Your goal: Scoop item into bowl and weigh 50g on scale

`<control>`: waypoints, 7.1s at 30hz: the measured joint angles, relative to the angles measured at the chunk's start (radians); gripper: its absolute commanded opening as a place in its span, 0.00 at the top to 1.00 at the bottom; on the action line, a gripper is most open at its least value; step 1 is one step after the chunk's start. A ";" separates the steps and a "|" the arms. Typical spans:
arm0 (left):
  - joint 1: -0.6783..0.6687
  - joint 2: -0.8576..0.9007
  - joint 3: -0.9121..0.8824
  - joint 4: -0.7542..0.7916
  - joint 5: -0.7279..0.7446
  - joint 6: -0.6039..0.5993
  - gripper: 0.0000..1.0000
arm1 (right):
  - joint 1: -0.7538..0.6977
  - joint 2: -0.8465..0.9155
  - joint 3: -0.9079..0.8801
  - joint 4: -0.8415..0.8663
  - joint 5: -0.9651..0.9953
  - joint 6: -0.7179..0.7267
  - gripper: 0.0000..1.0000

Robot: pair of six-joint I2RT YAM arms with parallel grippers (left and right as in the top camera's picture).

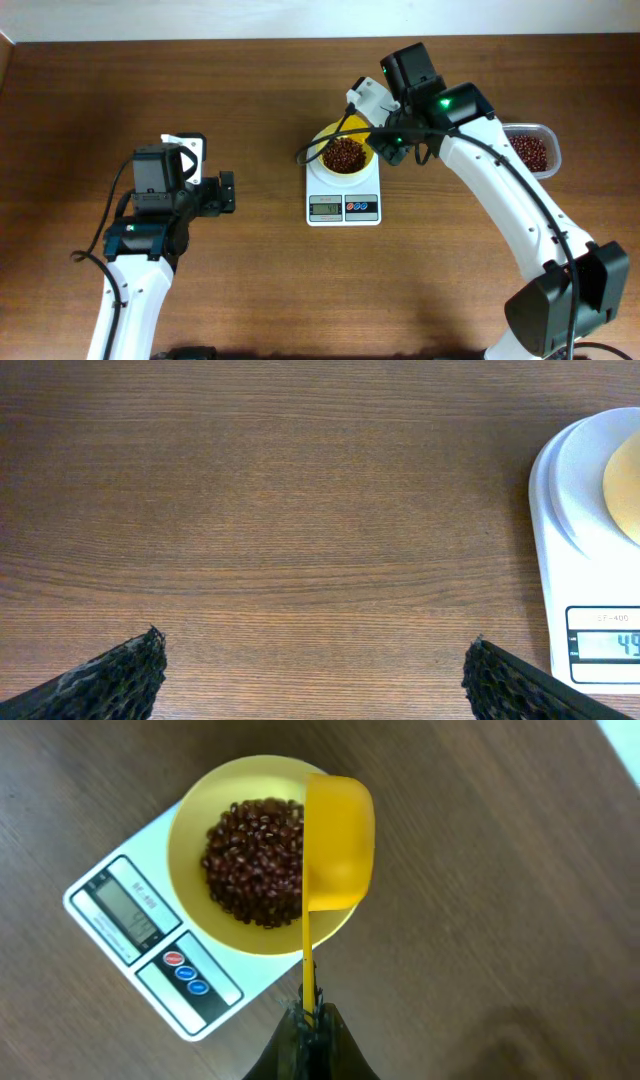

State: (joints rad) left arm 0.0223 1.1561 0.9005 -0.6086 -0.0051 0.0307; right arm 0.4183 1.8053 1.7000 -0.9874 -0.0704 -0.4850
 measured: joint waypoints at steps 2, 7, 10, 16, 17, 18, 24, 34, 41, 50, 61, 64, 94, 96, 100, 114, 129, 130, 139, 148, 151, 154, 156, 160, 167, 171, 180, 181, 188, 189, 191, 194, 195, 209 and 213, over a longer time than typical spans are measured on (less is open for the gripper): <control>0.000 0.000 0.000 0.000 0.000 0.000 0.01 | 0.001 0.000 0.000 0.016 -0.014 -0.001 0.96; 0.000 0.000 0.000 0.000 0.000 0.000 0.01 | -0.094 0.000 0.000 0.122 -0.124 0.225 0.96; 0.000 0.000 0.000 0.000 0.000 0.000 0.01 | -0.353 -0.063 0.002 0.088 -0.340 0.339 0.96; 0.000 0.000 0.000 0.000 0.000 0.000 0.01 | -0.774 -0.080 0.009 -0.185 -0.448 0.643 0.96; 0.000 0.000 0.000 0.000 0.000 0.000 0.01 | -0.798 -0.080 0.012 -0.255 -0.391 0.654 0.96; 0.000 0.000 0.000 0.000 0.000 0.000 0.01 | -0.805 -0.082 0.012 -0.291 -0.330 0.665 0.96; 0.000 0.000 0.000 0.001 0.000 0.000 0.02 | -0.755 -0.082 -0.015 -0.245 -0.119 0.669 0.96; 0.000 0.000 0.000 0.000 0.000 0.000 0.01 | -0.583 0.015 -0.077 -0.179 0.063 0.669 0.96; 0.000 0.000 0.000 0.000 0.000 0.000 0.01 | -0.618 0.016 -0.077 -0.178 -0.080 0.669 0.96; 0.000 0.000 0.000 0.000 0.000 0.000 0.01 | -0.789 -0.023 -0.077 -0.201 -0.243 0.660 0.96; 0.000 0.000 0.000 0.000 0.000 0.000 0.02 | -0.954 -0.028 -0.077 -0.243 -0.481 0.587 0.96; 0.000 0.000 0.000 0.000 0.000 0.000 0.01 | -0.980 -0.028 -0.078 -0.239 -0.500 0.582 0.96; 0.000 0.000 0.000 -0.002 0.000 0.000 0.01 | -0.281 -0.028 -0.084 0.061 -0.607 0.639 0.96; 0.000 0.000 0.000 -0.005 0.000 0.000 0.01 | -0.242 -0.028 -0.084 0.056 -0.546 0.575 0.96; 0.000 0.000 0.000 -0.005 0.000 0.000 0.01 | -0.189 -0.028 -0.084 0.046 -0.457 0.443 0.96; 0.000 0.000 0.000 -0.007 0.000 0.000 0.01 | -0.114 -0.028 -0.084 0.039 -0.242 0.187 0.96; 0.000 0.000 0.000 -0.008 0.000 0.000 0.01 | -0.155 -0.028 -0.084 0.011 -0.356 0.215 0.96; 0.000 0.000 0.000 -0.007 0.000 0.000 0.01 | -0.155 -0.028 -0.084 0.018 -0.360 0.224 0.96; 0.000 0.000 0.000 -0.008 0.000 0.000 0.01 | -0.391 -0.028 -0.084 0.080 -0.632 0.492 0.96; 0.000 0.000 0.000 -0.006 0.000 0.000 0.01 | -0.940 -0.028 -0.083 -0.229 -0.797 0.534 0.96; 0.000 0.000 0.000 -0.007 0.000 0.000 0.01 | -1.001 -0.028 -0.083 -0.289 -0.638 0.520 0.96; 0.000 0.000 0.000 -0.007 0.000 0.000 0.01 | -1.001 -0.028 -0.083 -0.293 -0.520 0.477 0.96; 0.000 0.000 0.000 -0.008 0.000 0.000 0.01 | -1.001 -0.028 -0.083 -0.280 -0.473 0.461 0.96; 0.000 0.000 0.000 -0.008 0.000 0.000 0.01 | -0.923 -0.028 -0.083 -0.196 -0.328 0.436 0.96; 0.000 0.000 0.000 -0.008 0.000 0.000 0.01 | -0.623 -0.028 -0.083 -0.193 0.061 0.298 0.96; 0.000 0.000 0.000 -0.008 0.000 0.000 0.01 | -0.520 -0.028 -0.083 -0.159 0.231 0.286 0.96; 0.000 0.000 0.000 -0.012 0.000 0.000 0.01 | -0.493 -0.048 -0.083 -0.145 0.117 0.329 0.96; 0.000 0.000 0.000 -0.013 0.000 0.000 0.01 | -0.494 -0.065 -0.078 -0.113 0.025 0.333 0.96; 0.000 0.000 0.000 -0.015 0.000 0.000 0.01 | -0.392 -0.093 -0.041 0.152 -0.484 0.377 0.96; 0.000 0.000 0.000 -0.015 0.000 0.000 0.01 | -0.366 -0.093 -0.041 0.151 -0.490 0.379 0.96; 0.000 0.000 0.000 -0.015 0.000 0.000 0.01 | -0.290 -0.082 -0.040 0.153 -0.492 0.381 0.96; 0.000 0.000 0.000 -0.015 0.000 0.000 0.01 | -0.188 0.005 -0.040 0.153 -0.408 0.381 0.96; 0.000 0.000 0.000 -0.015 0.000 0.000 0.01 | -0.155 0.016 -0.040 0.148 -0.355 0.381 0.96; 0.000 0.000 0.000 -0.015 0.000 0.000 0.01 | -0.082 0.019 -0.039 -0.040 -0.168 0.193 0.96; 0.000 0.000 0.000 -0.015 0.000 0.000 0.01 | -0.082 0.021 -0.040 0.126 -0.166 0.235 0.96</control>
State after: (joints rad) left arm 0.0223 1.1561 0.9005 -0.6235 -0.0051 0.0311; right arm 0.3367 1.8263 1.6604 -0.8612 -0.2359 -0.2504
